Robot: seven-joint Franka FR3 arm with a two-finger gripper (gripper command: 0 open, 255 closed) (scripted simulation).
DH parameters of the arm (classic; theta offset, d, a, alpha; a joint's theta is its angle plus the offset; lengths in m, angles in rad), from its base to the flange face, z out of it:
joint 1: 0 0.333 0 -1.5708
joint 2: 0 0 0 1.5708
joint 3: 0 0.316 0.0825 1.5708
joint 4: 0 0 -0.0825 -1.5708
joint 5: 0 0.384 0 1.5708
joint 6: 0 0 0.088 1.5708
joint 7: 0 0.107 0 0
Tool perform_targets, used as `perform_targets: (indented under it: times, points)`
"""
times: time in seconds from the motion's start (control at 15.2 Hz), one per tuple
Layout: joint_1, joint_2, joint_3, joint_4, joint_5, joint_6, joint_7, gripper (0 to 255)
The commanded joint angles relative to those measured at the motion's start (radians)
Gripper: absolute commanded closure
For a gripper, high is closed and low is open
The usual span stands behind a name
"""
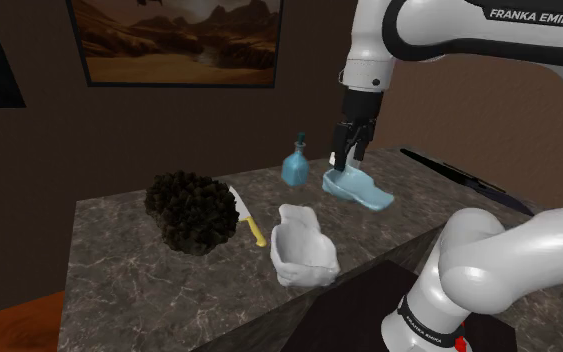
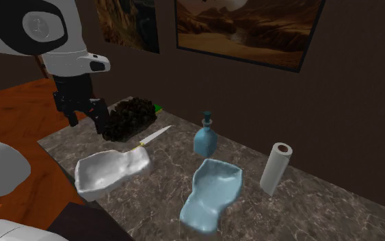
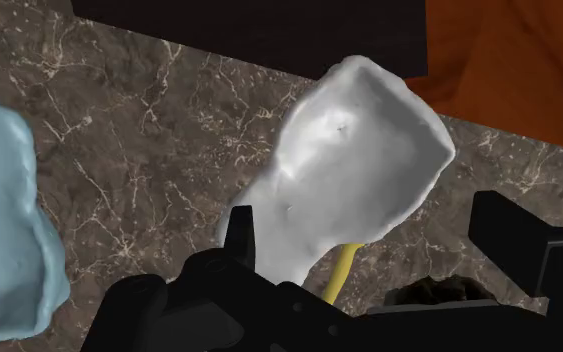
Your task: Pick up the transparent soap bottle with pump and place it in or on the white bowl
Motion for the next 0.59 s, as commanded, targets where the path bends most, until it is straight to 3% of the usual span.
perform_targets:
  times: [0.0, 0.53]
  points:
    - [0.0, 0.0, 0.0, 0.0, 0.0, 0.0, 0.0, 0]
    - [-0.046, 0.216, -0.096, 0.075, -0.083, 0.166, -0.104, 0]
